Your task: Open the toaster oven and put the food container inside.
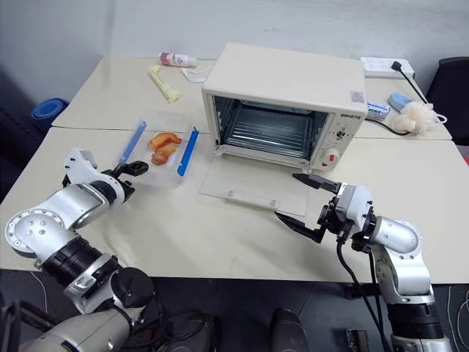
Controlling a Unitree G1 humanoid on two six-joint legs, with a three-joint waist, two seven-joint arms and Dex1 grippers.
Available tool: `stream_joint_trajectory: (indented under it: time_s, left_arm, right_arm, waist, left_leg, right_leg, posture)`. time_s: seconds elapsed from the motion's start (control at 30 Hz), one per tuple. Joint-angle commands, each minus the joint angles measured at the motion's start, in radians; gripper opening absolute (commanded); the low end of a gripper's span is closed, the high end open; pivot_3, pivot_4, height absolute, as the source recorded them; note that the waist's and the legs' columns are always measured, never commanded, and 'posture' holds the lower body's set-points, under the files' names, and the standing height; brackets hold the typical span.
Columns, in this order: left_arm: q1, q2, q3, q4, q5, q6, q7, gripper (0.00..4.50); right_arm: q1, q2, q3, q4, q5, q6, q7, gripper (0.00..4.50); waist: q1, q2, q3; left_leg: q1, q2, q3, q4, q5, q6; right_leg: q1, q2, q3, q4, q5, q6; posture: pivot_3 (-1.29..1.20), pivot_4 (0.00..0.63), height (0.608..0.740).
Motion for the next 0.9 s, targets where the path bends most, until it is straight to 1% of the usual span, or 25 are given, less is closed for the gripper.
stream_joint_trajectory:
  time_s: [0.03, 0.2, 0.33, 0.4, 0.47, 0.53, 0.63, 0.73, 0.77, 0.83, 0.9]
  left_arm:
    - [-0.007, 0.028, -0.029, 0.042, 0.054, -0.044, -0.031, 3.35]
    - [-0.019, 0.052, -0.019, 0.064, 0.091, -0.061, -0.053, 1.81]
    - [-0.02, 0.119, -0.027, 0.095, 0.12, -0.079, -0.094, 0.68]
    - [-0.023, 0.16, -0.038, 0.116, 0.135, -0.094, -0.12, 0.23]
    - [-0.025, 0.177, -0.043, 0.127, 0.141, -0.097, -0.137, 0.22]
    - [-0.021, 0.224, -0.071, 0.141, 0.153, -0.111, -0.177, 0.22]
    - [-0.01, 0.393, -0.176, 0.177, 0.147, -0.077, -0.317, 0.22]
    - [-0.023, 0.49, -0.256, 0.2, 0.121, -0.012, -0.427, 0.22]
    - [-0.03, 0.509, -0.272, 0.205, 0.118, 0.005, -0.454, 0.22]
    - [-0.065, 0.559, -0.351, 0.201, 0.096, 0.052, -0.536, 0.22]
    - [-0.106, 0.572, -0.405, 0.198, 0.092, 0.087, -0.583, 0.22]
  right_arm:
    - [0.015, 0.006, -0.027, 0.007, 0.009, -0.049, 0.012, 4.5]
    - [0.042, 0.008, -0.032, 0.038, 0.017, -0.098, 0.032, 4.5]
    - [0.071, 0.007, -0.037, 0.056, 0.022, -0.137, 0.051, 4.5]
    - [0.086, 0.007, -0.039, 0.063, 0.025, -0.153, 0.061, 4.5]
    - [0.091, 0.006, -0.039, 0.066, 0.027, -0.161, 0.064, 4.5]
    - [0.098, 0.005, -0.038, 0.073, 0.028, -0.172, 0.07, 4.5]
    - [0.105, 0.002, -0.038, 0.094, 0.03, -0.189, 0.087, 4.5]
    - [0.106, -0.005, -0.042, 0.104, 0.03, -0.189, 0.095, 4.5]
    - [0.105, -0.007, -0.044, 0.106, 0.03, -0.188, 0.096, 4.5]
    - [0.111, -0.017, -0.059, 0.114, 0.028, -0.185, 0.092, 4.5]
    - [0.119, -0.024, -0.071, 0.117, 0.026, -0.182, 0.087, 4.5]
  waist:
    - [0.0, 0.0, 0.0]
    - [0.0, 0.0, 0.0]
    - [-0.002, 0.0, 0.0]
    - [-0.002, 0.0, 0.0]
    - [-0.002, 0.0, 0.0]
    - [-0.001, 0.0, 0.0]
    - [-0.003, -0.001, 0.001]
    - [-0.004, -0.001, 0.001]
    - [-0.002, -0.001, 0.001]
    - [0.002, -0.001, 0.001]
    - [0.005, -0.002, 0.001]
  left_leg:
    - [0.0, 0.0, 0.0, 0.0, 0.0, 0.0]
    - [0.0, 0.0, 0.0, 0.0, 0.0, 0.0]
    - [0.0, 0.001, 0.001, -0.001, 0.0, 0.0]
    - [0.0, 0.001, 0.001, -0.001, 0.0, 0.0]
    - [0.0, 0.001, 0.001, -0.001, 0.0, 0.0]
    - [0.0, 0.001, 0.001, -0.001, 0.0, 0.0]
    - [0.0, 0.001, 0.001, -0.001, 0.0, 0.0]
    - [0.0, 0.001, 0.001, -0.002, 0.0, -0.001]
    - [0.0, 0.001, 0.001, -0.002, 0.0, -0.001]
    - [0.0, 0.001, 0.001, -0.001, 0.0, -0.001]
    - [-0.001, 0.001, 0.0, 0.0, 0.0, -0.001]
  right_leg:
    - [0.0, 0.0, 0.0, 0.0, 0.0, 0.0]
    - [0.0, 0.0, 0.0, 0.0, 0.0, 0.0]
    - [0.0, 0.001, 0.0, 0.0, 0.0, 0.0]
    - [-0.001, 0.001, 0.0, 0.0, 0.0, 0.0]
    - [-0.001, 0.0, 0.001, 0.0, 0.0, 0.0]
    - [-0.001, 0.0, 0.001, 0.0, 0.0, 0.0]
    - [-0.001, 0.001, 0.0, 0.001, 0.0, 0.0]
    - [-0.002, 0.001, 0.001, 0.0, 0.0, 0.0]
    - [-0.002, 0.001, 0.001, 0.0, 0.0, 0.0]
    - [-0.001, 0.001, 0.001, 0.0, 0.0, 0.0]
    - [-0.001, 0.0, 0.0, 0.0, 0.0, 0.0]
  posture:
    - [0.0, 0.15, 0.74]
    - [0.0, 0.15, 0.74]
    - [0.0, 0.15, 0.74]
    - [0.0, 0.15, 0.74]
    - [0.0, 0.15, 0.74]
    - [0.0, 0.15, 0.74]
    - [0.0, 0.15, 0.74]
    - [0.0, 0.15, 0.74]
    - [0.0, 0.15, 0.74]
    - [0.0, 0.15, 0.74]
    - [0.0, 0.15, 0.74]
